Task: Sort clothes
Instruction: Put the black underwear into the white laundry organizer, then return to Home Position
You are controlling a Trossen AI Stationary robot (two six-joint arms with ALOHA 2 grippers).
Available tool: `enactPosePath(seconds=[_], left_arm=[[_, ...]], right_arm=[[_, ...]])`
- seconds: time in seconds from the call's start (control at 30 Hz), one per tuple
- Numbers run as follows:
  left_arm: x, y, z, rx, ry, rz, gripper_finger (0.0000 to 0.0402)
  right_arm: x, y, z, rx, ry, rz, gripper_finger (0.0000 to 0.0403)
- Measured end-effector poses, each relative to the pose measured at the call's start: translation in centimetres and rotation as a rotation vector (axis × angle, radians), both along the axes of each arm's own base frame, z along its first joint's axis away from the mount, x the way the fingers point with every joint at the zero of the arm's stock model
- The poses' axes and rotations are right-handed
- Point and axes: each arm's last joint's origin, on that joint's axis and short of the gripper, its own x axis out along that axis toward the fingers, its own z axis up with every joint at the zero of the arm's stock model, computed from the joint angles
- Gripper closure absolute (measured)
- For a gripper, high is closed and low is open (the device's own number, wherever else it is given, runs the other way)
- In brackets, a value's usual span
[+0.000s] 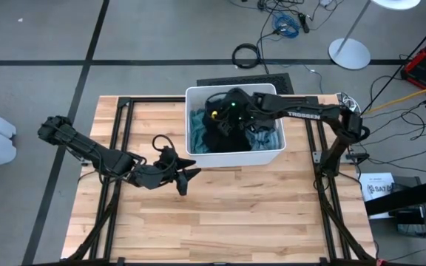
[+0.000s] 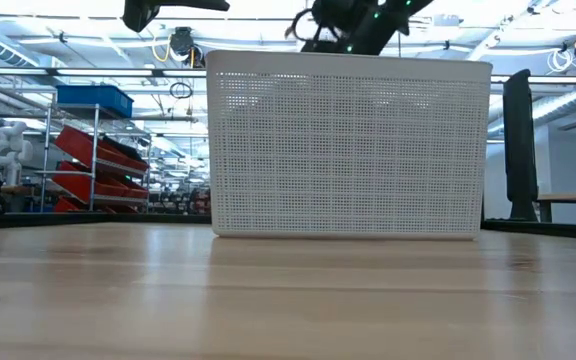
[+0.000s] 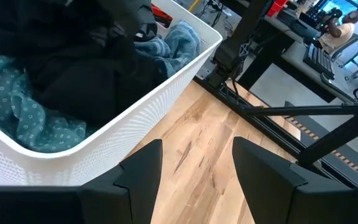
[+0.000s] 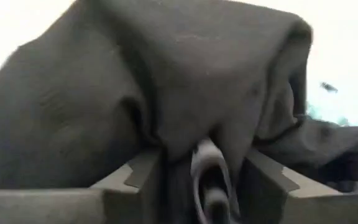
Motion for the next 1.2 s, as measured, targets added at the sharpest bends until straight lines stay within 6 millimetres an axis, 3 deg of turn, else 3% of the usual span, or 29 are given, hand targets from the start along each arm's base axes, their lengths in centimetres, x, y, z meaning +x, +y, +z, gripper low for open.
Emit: enactPosePath(seconds=[0.33, 0.67, 0.87, 1.2], left_arm=[[0.0, 0.0, 0.0, 0.001, 0.001, 0.000, 0.0196], [0.0, 0.0, 0.0, 0.028, 0.009, -0.010, 0.0196], [0.1, 0.1, 0.0, 0.027, 0.009, -0.004, 0.0196], [0.8, 1.8, 0.0, 0.049, 0.033, -0.028, 0.0196]], right_arm=[[-1.9, 0.6, 3.7, -0.074, -0.093, 0.037, 0.0202], [-4.8, 1.7, 7.6, -0.108, -0.208, 0.026, 0.0199], [-7.1, 2.5, 9.0, -0.076, -0.200, 0.004, 0.0201], [-10.6, 5.9, 11.0, -0.005, -0.184, 0.157, 0.0202]])
